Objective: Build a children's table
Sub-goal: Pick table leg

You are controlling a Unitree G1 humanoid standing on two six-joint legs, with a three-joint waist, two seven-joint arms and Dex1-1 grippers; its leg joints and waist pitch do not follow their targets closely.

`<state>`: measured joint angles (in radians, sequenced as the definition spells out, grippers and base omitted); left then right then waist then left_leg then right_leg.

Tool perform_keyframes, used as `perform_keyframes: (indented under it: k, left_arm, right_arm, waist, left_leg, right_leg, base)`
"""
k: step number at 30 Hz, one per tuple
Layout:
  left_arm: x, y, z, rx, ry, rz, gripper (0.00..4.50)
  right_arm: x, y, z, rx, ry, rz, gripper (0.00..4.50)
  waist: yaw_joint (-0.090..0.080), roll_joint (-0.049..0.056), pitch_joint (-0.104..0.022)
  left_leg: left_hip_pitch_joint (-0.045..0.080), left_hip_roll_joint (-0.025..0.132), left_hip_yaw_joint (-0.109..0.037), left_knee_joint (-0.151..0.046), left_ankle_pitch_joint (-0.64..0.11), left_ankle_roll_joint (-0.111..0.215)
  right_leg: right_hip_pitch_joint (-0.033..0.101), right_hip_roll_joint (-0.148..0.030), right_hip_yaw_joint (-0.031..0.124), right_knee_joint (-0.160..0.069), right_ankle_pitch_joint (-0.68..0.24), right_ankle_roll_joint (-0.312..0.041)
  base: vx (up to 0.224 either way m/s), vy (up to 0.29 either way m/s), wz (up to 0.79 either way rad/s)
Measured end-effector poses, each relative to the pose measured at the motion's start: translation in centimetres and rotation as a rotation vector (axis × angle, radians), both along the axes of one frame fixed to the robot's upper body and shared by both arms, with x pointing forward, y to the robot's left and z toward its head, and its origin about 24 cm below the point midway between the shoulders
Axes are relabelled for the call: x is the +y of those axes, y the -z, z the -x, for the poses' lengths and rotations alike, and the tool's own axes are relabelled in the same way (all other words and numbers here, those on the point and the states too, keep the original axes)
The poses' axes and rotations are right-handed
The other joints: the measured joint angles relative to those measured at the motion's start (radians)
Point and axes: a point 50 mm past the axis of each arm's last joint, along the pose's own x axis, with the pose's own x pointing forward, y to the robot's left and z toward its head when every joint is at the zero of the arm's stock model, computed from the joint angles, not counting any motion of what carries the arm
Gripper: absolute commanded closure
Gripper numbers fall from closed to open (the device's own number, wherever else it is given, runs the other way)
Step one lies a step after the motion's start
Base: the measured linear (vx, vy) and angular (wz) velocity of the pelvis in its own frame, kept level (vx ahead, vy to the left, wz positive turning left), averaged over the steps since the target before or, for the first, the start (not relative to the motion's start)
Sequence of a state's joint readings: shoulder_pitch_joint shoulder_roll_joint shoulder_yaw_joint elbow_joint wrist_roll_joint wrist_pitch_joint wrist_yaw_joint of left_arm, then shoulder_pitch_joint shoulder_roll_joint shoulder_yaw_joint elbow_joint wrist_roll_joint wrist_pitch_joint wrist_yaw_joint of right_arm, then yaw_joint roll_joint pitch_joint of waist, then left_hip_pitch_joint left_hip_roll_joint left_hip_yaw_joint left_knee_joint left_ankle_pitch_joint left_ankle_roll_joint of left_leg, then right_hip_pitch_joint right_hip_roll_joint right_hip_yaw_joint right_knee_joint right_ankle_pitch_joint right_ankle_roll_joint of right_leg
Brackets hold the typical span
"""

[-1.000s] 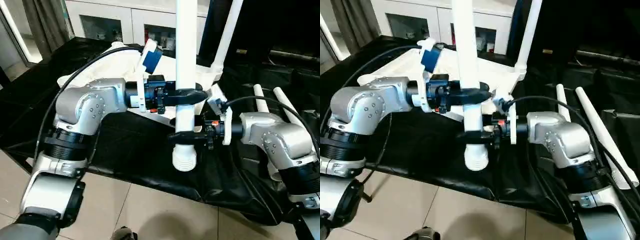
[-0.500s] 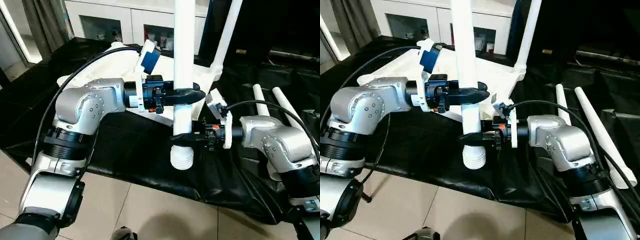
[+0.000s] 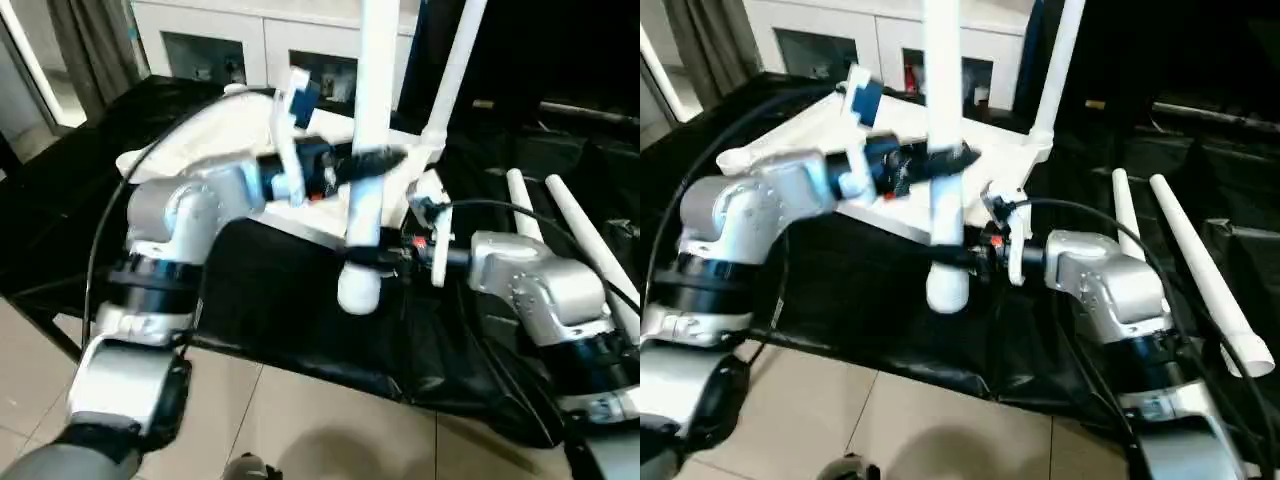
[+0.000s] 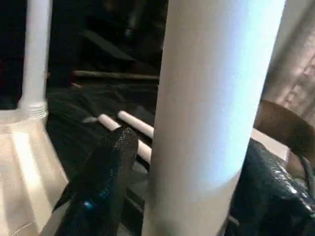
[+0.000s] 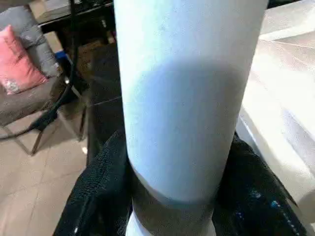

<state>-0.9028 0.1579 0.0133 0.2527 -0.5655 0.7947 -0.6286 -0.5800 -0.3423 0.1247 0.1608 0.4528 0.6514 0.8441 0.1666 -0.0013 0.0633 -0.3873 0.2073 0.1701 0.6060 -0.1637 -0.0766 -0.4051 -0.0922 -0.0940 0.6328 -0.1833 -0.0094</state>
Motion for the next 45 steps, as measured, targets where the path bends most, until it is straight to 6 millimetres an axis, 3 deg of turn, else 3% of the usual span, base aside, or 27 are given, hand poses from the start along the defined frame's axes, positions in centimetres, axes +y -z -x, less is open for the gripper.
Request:
perform_keyframes:
  k: [3,6,9,15,23,26,33,45]
  left_arm:
    - [-0.4,0.1,-0.1,0.032,-0.061,0.009,1.95]
    - [-0.7,0.0,-0.1,0.040,-0.084,0.012,1.97]
    - [-0.7,0.0,-0.2,0.047,-0.112,0.007,2.32]
    - [-0.1,0.0,-0.5,0.047,-0.168,-0.008,2.60]
    - [-0.1,-0.3,-0.3,0.017,-0.171,-0.031,2.67]
    - [0.0,-0.4,-0.2,0.006,-0.153,-0.036,2.67]
    - [0.4,-0.4,-0.2,0.001,-0.132,-0.060,2.68]
    - [-0.9,-0.6,0.6,-0.048,-0.047,-0.102,2.68]
  right_arm:
    - [0.5,0.1,-0.2,-0.010,0.038,0.007,2.63]
    - [0.7,0.2,-0.3,-0.015,0.058,0.011,2.63]
    - [0.9,0.2,-0.3,-0.017,0.068,0.012,2.63]
    - [1.1,0.3,-0.4,-0.018,0.076,0.005,2.63]
    - [1.1,0.2,-0.4,-0.036,0.074,0.003,2.63]
    - [1.0,0.1,-0.4,-0.037,0.059,-0.002,1.93]
    - [-0.1,-0.9,-0.4,-0.063,0.002,0.018,1.41]
    - [0.1,-0.5,0.0,-0.015,-0.087,0.051,1.35]
  waist:
    - [0.000,0.000,0.000]
    - [0.000,0.000,0.000]
    - [0.000,0.000,0.000]
    - [0.000,0.000,0.000]
    - [0.000,0.000,0.000]
    - [0.000,0.000,0.000]
    - [0.002,0.000,0.000]
    - [0.001,-0.001,0.000]
  left_leg:
    - [0.000,0.000,0.000,0.000,0.000,0.000]
    - [0.000,0.000,0.000,0.000,0.000,0.000]
    - [0.000,0.000,0.000,0.000,0.000,0.000]
    - [0.000,0.000,0.000,0.000,0.000,0.000]
    - [0.000,0.000,0.000,0.000,0.000,0.000]
    - [0.000,0.000,0.000,0.000,0.000,0.000]
    - [0.000,0.000,0.000,0.000,0.000,0.000]
    - [0.000,0.000,0.000,0.000,0.000,0.000]
  right_leg:
    - [0.000,0.000,0.000,0.000,0.000,0.000]
    - [0.000,0.000,0.000,0.000,0.000,0.000]
    - [0.000,0.000,0.000,0.000,0.000,0.000]
    - [0.000,0.000,0.000,0.000,0.000,0.001]
    - [0.000,0.000,0.000,-0.001,0.000,0.001]
    - [0.000,0.000,0.000,-0.001,0.000,0.001]
    - [0.000,0.000,0.000,-0.001,0.000,0.001]
    - [0.000,0.000,0.000,-0.001,0.000,0.001]
  base:
    - [0.000,0.000,0.00]
    - [0.000,0.000,0.00]
    - [0.000,0.000,0.00]
    - [0.000,0.000,0.00]
    - [0.000,0.000,0.00]
    - [0.000,0.000,0.00]
    - [0.000,0.000,0.00]
    - [0.000,0.000,0.00]
